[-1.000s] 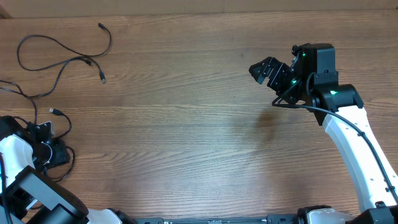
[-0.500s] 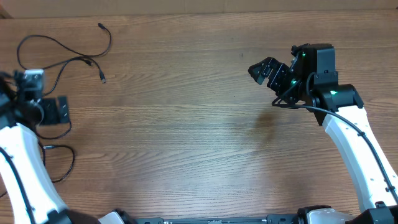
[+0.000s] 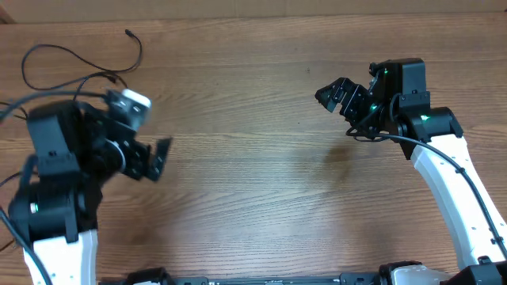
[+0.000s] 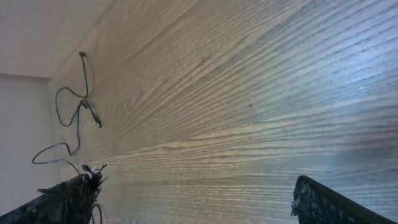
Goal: Untangle cables
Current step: 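Open the left gripper, release the cable and raise it away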
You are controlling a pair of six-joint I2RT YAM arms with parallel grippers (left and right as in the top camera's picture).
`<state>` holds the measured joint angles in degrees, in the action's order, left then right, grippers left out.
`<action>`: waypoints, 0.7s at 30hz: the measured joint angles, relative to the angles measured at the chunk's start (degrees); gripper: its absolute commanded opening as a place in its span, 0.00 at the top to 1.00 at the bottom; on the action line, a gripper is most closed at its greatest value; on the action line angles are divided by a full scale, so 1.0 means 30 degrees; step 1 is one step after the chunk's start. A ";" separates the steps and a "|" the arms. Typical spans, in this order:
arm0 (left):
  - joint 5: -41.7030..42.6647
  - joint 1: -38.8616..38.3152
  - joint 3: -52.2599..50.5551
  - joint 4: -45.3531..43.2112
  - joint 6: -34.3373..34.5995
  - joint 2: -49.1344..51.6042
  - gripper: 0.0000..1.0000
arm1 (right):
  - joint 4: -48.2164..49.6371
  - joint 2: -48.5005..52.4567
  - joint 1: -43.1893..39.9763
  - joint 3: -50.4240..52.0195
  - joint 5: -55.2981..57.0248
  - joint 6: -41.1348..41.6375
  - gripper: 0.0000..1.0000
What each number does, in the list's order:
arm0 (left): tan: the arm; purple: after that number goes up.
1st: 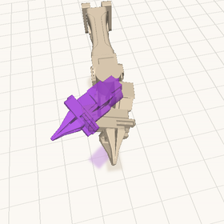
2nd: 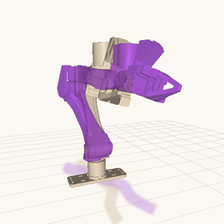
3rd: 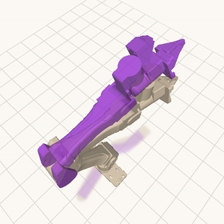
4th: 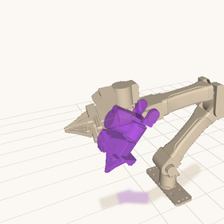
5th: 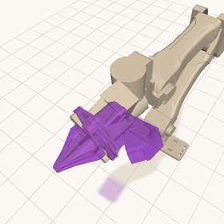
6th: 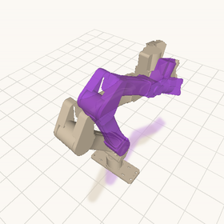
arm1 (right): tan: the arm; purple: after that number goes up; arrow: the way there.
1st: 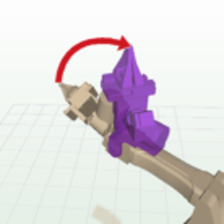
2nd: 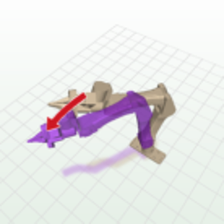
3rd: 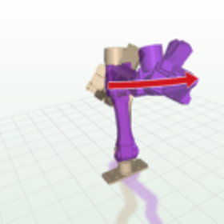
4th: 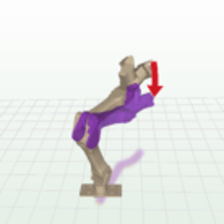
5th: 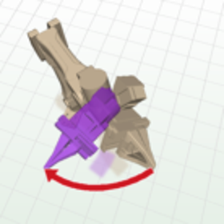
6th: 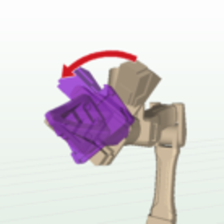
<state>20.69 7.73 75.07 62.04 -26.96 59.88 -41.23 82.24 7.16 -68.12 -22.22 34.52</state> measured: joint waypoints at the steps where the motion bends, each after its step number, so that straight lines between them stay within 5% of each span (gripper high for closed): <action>1: 0.0146 -0.0248 0.0000 0.0284 0.0000 -0.0233 0.00 | -0.0073 0.0000 0.0000 0.0000 -0.0007 -0.0007 0.00; 21: 0.1829 -0.0554 0.0044 0.6856 0.0000 -0.8298 0.00 | -0.1086 0.0000 0.0000 0.0000 -0.0007 -0.0007 0.00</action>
<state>26.17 6.07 75.20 82.61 -26.96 34.98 -44.49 82.24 7.16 -68.12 -22.24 34.50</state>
